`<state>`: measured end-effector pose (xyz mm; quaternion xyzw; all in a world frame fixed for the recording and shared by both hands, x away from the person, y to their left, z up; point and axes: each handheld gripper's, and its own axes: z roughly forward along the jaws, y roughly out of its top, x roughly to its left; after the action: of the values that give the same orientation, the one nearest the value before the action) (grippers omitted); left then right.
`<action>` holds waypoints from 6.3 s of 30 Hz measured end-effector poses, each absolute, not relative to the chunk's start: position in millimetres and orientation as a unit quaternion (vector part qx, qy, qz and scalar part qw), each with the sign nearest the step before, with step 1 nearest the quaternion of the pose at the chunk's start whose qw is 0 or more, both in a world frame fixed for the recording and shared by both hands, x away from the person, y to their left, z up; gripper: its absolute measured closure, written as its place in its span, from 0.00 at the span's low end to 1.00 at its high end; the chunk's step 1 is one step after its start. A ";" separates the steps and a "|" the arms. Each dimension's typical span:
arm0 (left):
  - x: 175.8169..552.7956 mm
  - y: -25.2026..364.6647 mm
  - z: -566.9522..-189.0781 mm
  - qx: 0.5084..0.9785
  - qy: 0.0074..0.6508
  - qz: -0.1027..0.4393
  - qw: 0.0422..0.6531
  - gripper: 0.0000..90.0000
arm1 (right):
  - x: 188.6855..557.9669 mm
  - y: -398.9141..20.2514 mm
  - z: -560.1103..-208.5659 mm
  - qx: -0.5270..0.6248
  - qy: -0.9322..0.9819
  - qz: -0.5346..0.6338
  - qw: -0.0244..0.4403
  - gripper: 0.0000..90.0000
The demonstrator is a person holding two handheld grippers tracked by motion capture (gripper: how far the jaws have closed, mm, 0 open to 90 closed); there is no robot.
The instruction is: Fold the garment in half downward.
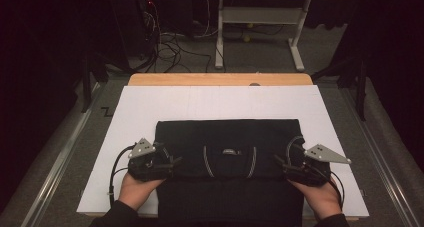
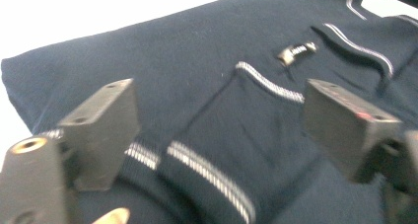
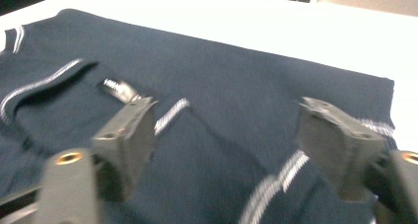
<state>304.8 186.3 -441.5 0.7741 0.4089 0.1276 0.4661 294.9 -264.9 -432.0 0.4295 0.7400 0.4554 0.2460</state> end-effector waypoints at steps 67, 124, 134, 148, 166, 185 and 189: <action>257.6 129.5 -449.0 0.817 0.325 0.057 0.473 0.84 | 245.4 -225.7 -446.0 0.349 0.782 0.469 0.218 0.91; 242.9 184.3 -462.0 0.800 0.367 0.113 0.462 0.28 | 228.7 -254.1 -458.1 0.399 0.752 0.470 0.232 0.32; 264.3 219.1 -463.1 0.775 0.402 0.132 0.470 0.14 | 242.9 -256.4 -459.4 0.408 0.749 0.466 0.237 0.17; 278.0 238.6 -460.3 0.764 0.427 0.143 0.462 0.00 | 249.9 -245.4 -443.5 0.402 0.746 0.460 0.264 0.00; 312.3 247.9 -457.9 0.748 0.445 0.133 0.475 0.00 | 259.4 -171.0 -446.1 0.347 0.771 0.482 0.229 0.00; 339.5 238.3 -448.0 0.753 0.431 0.119 0.482 0.00 | 254.9 -80.6 -448.8 0.282 0.792 0.509 0.184 0.00; 346.4 236.0 -441.4 0.754 0.433 0.125 0.478 0.00 | 247.4 -69.6 -448.8 0.267 0.794 0.516 0.180 0.00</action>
<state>346.4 236.0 -441.4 0.7538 0.4330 0.1250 0.4782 247.4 -69.6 -448.8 0.2672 0.7940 0.5156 0.1801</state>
